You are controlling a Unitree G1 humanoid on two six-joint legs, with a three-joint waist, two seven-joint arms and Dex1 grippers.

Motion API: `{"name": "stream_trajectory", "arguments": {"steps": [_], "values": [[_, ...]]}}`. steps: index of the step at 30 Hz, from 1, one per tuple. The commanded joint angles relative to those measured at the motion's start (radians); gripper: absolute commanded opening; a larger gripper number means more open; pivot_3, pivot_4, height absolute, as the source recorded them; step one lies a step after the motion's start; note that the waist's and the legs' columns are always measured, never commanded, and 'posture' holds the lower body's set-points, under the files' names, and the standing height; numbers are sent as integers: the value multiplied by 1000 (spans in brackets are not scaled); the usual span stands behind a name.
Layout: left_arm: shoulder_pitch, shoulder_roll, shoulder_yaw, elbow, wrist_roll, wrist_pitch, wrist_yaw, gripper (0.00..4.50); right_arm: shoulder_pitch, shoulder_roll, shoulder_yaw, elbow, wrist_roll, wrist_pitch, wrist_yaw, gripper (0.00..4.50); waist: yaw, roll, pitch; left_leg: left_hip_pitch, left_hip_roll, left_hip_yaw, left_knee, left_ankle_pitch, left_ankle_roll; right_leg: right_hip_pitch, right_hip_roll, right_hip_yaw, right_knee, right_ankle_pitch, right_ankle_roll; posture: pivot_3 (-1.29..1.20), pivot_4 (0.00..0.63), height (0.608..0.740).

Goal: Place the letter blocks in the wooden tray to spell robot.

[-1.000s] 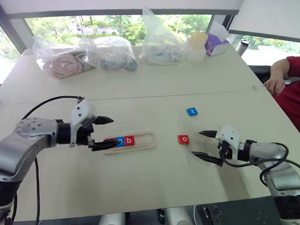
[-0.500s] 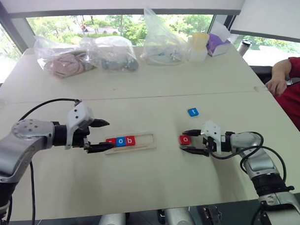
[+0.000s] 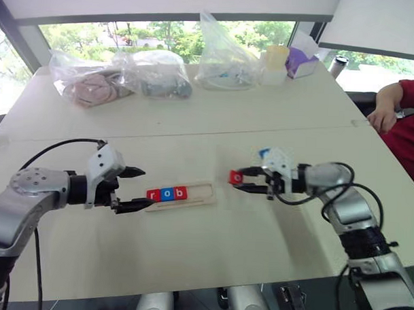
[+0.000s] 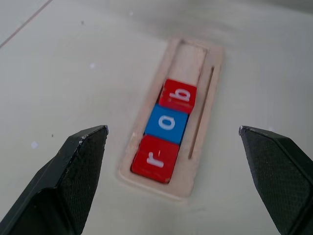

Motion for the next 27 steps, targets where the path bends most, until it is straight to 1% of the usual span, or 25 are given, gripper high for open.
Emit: {"name": "stream_trajectory", "arguments": {"steps": [1, 5, 8, 11, 14, 18, 27], "values": [[20, 29, 50, -11, 24, -36, -9, 4500, -92, 74, 122, -51, -42, 36, 1, 1159, 1, 0, 0, 0, 0, -1, 0, 0, 0, 0, 0, 0, 1, 0, 0, 0, 150, 740], [42, 13, 61, -35, 18, -29, 20, 4500, -141, 92, 201, -9, -71, -29, 63, 1159, 22, 0, 0, -2, -1, -2, 0, 0, 0, 0, -3, -2, 0, 1, -2, 0, 150, 740], [67, -1, 74, -66, 14, -19, 53, 4500, -179, 113, 245, 58, -97, -71, 96, 1159, 19, 0, 0, -3, -1, 0, 1, 0, 0, 0, -6, -2, -3, 1, -2, 0, 150, 740], [86, -12, 81, -89, 7, -11, 73, 4500, -220, 153, 268, 138, -138, -115, 79, 1159, 12, 0, 0, -3, -1, 2, 2, 0, 0, 1, -7, -1, -3, 1, -1, 0, 150, 740], [94, -23, 82, -104, 5, -3, 89, 4500, -246, 179, 279, 198, -175, -168, 67, 1159, 10, 0, 0, -2, -1, 1, 2, 0, 0, 1, -4, -1, -2, 2, -2, 0, 150, 740], [89, -39, 78, -108, 5, 2, 110, 4500, -266, 211, 272, 243, -188, -186, 65, 1159, 10, 0, 0, -2, 0, -1, 2, 0, 0, 0, -2, -2, 0, 3, -2, 0, 150, 740], [101, -9, 119, -92, -4, 3, 81, 4500, -291, 271, 287, 391, -261, -232, 37, 1159, 9, 0, 0, -2, 0, -1, 2, 0, 0, 0, -2, -2, 0, 3, -2, 0, 150, 740]]}}
